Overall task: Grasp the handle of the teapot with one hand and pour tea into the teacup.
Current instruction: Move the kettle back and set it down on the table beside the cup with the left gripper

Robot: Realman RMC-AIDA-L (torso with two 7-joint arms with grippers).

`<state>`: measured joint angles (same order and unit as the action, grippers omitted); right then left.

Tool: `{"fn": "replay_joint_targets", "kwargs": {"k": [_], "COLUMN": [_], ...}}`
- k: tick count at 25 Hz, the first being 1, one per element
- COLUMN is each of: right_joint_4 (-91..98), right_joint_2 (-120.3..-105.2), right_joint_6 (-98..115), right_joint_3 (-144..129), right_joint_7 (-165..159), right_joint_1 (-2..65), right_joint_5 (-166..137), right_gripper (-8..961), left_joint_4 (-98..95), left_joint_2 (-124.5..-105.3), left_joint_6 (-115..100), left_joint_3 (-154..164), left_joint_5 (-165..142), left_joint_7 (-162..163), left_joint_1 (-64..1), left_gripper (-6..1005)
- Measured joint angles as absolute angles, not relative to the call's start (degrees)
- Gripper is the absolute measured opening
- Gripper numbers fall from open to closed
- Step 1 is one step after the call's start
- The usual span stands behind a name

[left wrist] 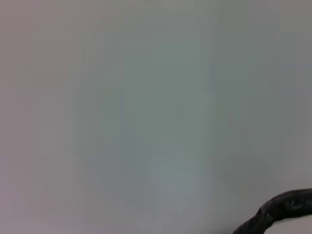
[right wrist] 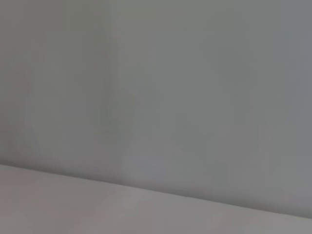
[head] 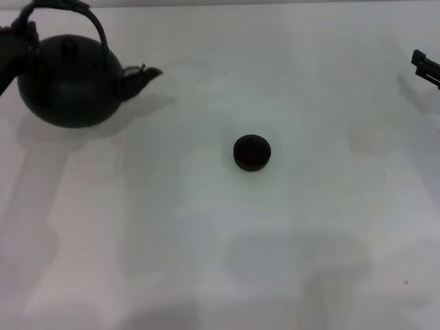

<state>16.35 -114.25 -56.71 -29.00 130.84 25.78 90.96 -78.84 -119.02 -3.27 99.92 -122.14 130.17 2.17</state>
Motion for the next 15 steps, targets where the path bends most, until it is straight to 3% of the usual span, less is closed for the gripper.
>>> {"fn": "replay_joint_targets", "kwargs": {"k": [15], "right_joint_4": [16.3], "right_joint_2": [-114.61], "right_joint_6": [-56.9], "right_joint_3": [-29.7], "right_joint_7": [130.8], "right_joint_1": [25.2], "right_joint_5": [90.9], "right_gripper": [858], "left_joint_4": [-84.4], "left_joint_2": [-118.57], "left_joint_6": [-21.2], "left_joint_3": [97.2], "left_joint_5": [-119.8], "left_joint_7": [124.2], "left_joint_1": [3.8], "left_gripper": [104]}}
